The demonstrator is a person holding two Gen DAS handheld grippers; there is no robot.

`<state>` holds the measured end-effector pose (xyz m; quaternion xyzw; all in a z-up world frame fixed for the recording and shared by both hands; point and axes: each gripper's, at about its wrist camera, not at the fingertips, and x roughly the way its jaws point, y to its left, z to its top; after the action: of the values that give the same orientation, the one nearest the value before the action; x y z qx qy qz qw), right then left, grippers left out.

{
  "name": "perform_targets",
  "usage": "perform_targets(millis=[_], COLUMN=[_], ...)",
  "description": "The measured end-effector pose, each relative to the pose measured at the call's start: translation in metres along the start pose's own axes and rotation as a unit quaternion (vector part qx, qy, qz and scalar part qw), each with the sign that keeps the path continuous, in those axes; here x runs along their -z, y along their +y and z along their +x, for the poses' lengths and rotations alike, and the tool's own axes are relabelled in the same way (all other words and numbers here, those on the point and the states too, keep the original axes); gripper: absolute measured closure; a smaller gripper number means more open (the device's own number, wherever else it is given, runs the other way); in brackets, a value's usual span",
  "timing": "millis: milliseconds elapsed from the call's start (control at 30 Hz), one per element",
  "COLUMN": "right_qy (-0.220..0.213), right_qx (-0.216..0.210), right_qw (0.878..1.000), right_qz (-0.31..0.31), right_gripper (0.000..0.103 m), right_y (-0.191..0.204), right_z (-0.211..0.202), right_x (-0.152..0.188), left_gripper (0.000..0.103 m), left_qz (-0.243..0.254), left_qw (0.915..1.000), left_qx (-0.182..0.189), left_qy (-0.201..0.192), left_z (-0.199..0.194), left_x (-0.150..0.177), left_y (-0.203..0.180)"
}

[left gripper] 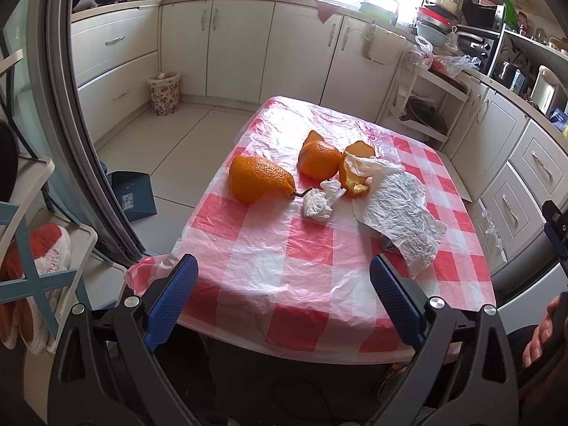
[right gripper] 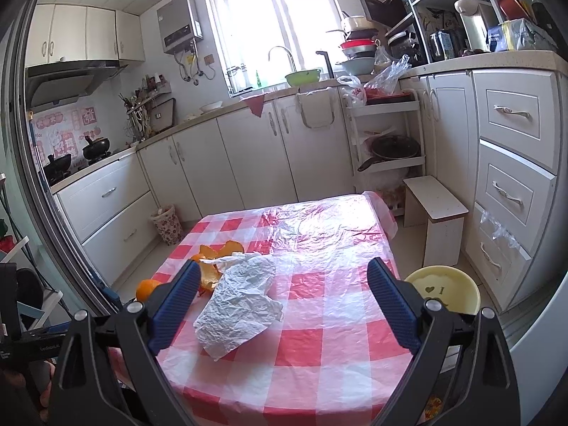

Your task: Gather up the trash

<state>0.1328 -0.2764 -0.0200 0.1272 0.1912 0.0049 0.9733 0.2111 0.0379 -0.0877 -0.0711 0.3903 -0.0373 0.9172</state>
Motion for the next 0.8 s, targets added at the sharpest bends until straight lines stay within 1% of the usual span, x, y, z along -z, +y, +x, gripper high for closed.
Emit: perform_targets(millis=[267,433,567,667,800], right_qy=[-0.001,-0.002,0.003,0.009,0.019], right_qx=[0.001,-0.001,-0.007,-0.014,-0.027], right_qw=[1.000,1.000,1.000,1.000,0.999], right_qz=[-0.008,-0.012,-0.009,-0.007,-0.020], right_gripper=[0.012,0.012,0.012,0.012,0.012], right_y=[0.002,0.003,0.000,0.000,0.006], right_z=[-0.001,-0.004,0.000,0.004,0.007], right_x=[-0.001,-0.001,-0.001,0.000,0.001], left_gripper=[0.010,0.010,0.010,0.010,0.010], left_qz=[0.011,0.005,-0.001,-0.007,-0.006], left_qw=[0.9995,0.9988,0.9987,0.9988,0.9990], left_qx=[0.012,0.032,0.037,0.042,0.040], left_qy=[-0.028,-0.038,-0.035,-0.025,-0.021], left_z=[-0.009,-0.014,-0.013,-0.009,-0.006], left_x=[-0.002,-0.002,-0.002,-0.003,-0.004], left_y=[-0.002,0.003,0.006,0.008,0.007])
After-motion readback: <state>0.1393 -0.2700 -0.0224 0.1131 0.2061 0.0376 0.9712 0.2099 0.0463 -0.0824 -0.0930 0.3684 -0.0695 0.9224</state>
